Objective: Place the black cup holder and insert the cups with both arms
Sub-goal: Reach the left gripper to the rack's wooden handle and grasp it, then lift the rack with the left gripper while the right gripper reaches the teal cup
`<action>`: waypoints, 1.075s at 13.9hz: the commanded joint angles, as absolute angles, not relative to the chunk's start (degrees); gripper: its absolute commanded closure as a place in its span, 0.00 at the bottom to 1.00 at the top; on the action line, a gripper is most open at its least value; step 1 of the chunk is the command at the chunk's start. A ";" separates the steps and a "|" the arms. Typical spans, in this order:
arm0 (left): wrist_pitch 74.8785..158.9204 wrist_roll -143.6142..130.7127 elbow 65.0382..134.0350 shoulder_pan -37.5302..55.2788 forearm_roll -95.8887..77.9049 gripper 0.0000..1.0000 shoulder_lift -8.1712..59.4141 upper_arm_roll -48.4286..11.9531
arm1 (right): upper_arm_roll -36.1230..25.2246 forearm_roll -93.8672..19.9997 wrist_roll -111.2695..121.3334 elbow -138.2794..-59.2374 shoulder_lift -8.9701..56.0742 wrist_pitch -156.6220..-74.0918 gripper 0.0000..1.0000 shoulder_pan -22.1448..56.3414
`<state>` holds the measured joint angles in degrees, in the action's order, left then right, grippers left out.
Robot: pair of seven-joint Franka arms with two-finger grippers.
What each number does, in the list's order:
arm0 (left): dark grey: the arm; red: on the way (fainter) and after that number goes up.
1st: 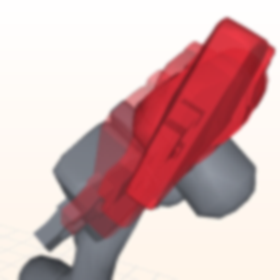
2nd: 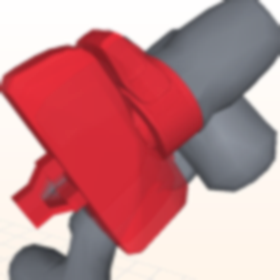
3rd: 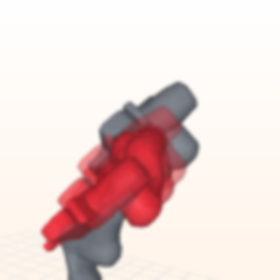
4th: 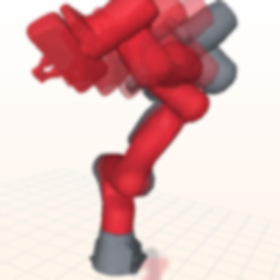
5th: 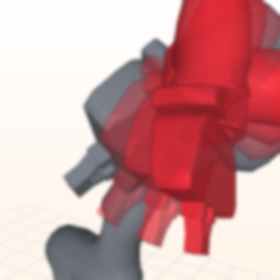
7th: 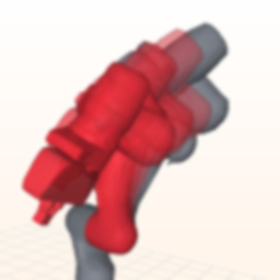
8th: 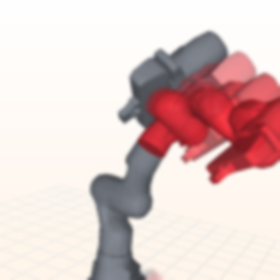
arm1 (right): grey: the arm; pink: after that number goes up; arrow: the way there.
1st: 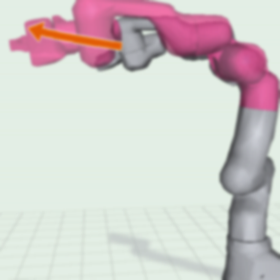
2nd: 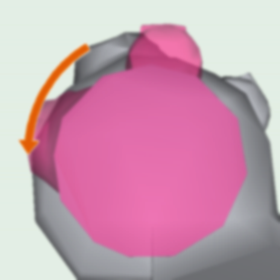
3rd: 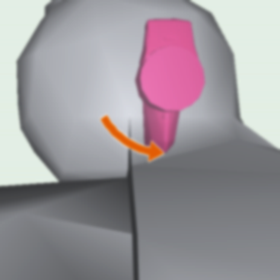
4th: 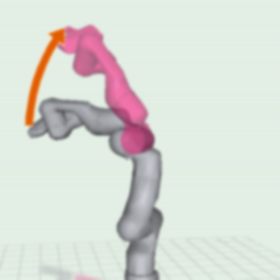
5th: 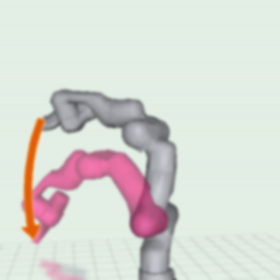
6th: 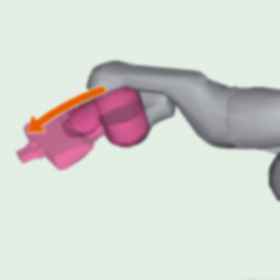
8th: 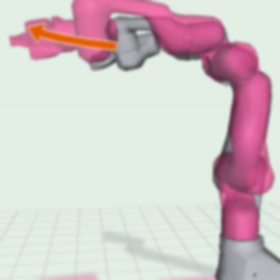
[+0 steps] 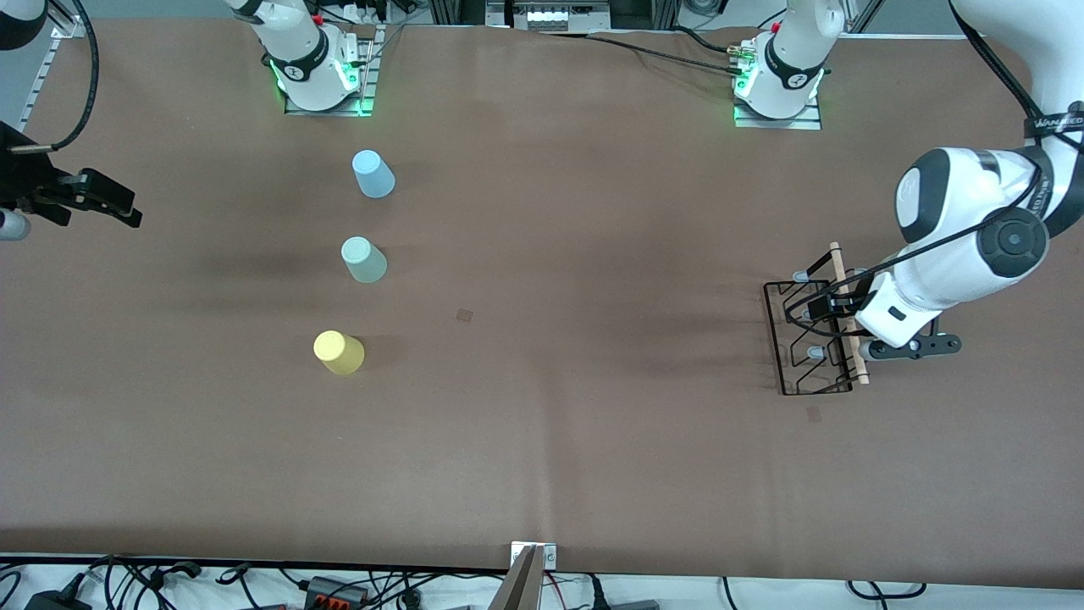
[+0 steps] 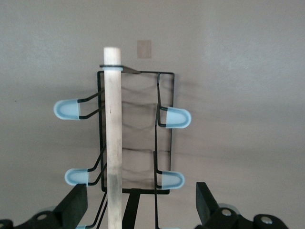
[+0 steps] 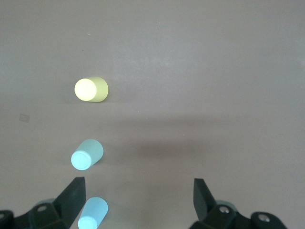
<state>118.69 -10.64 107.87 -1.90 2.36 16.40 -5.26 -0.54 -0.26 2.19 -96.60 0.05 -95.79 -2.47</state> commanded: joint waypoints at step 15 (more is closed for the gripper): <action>120.06 -11.16 113.29 -4.31 3.87 0.85 14.50 -5.01 | 0.18 -1.23 -7.72 -100.79 14.77 -104.30 0.00 9.65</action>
